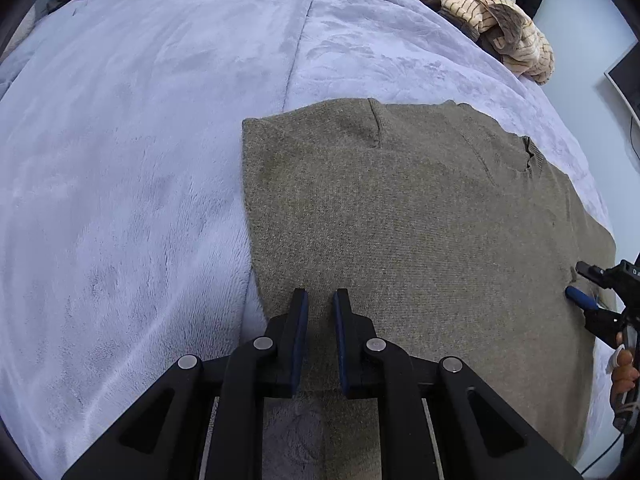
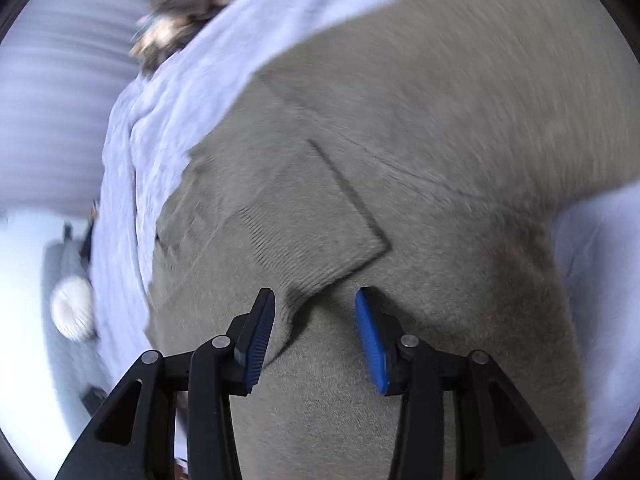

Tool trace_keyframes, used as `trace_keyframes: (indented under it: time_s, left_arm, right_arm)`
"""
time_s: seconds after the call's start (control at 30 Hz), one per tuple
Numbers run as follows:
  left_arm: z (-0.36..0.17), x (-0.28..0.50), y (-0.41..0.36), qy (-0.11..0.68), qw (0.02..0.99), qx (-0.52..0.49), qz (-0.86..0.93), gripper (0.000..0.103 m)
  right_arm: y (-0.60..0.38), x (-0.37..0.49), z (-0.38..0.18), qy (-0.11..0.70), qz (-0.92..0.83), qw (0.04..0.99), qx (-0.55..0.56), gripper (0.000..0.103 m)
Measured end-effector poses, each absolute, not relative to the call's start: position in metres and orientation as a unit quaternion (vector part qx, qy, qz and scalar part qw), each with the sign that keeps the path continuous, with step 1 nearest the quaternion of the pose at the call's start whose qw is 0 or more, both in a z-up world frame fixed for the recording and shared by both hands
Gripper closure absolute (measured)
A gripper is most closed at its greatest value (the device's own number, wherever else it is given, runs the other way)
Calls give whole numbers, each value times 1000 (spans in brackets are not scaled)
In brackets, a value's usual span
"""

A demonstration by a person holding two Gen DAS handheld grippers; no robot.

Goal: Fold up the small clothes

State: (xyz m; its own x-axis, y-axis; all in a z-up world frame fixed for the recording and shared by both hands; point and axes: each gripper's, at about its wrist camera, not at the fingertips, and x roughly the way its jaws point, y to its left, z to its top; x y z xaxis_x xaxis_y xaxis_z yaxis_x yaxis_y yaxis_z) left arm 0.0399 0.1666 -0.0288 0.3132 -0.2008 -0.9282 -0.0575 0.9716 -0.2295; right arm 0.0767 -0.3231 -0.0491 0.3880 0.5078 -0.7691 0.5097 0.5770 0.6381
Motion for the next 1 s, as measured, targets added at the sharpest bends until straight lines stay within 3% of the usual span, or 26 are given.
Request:
trace_keyframes:
  time_s: [0.03,0.1,0.3,0.43,0.57,0.77,1.0]
  left_arm:
    - [-28,40,165,586,802,-106,-44,89]
    - [-28,39,164,587,803,-98,-44,89]
    - [-30,39,163,585,804,-96,-40,89]
    - [-29,40,158,586,805,-84,-38,89]
    - [-30,41,158,586,806,-80,-38,89]
    - [-30,40,156,586,806,-73,-34,89]
    - [-26,41,152,593,803,-55,-26,89]
  right_arm:
    - [-328,79,-53,545,2,691,476,59]
    - [-330,86,-50,543,2,702,461,92]
    - [-321,83,-34,572,-20,749,333,94]
    - [-338,64,-44,582,-40,736,344,98]
    - [-340,51,-24,575,-34,754,316,90]
    - [-315,66,1,560,7,792,244,90]
    - [-316,71,-42,587,-4,752,300,86]
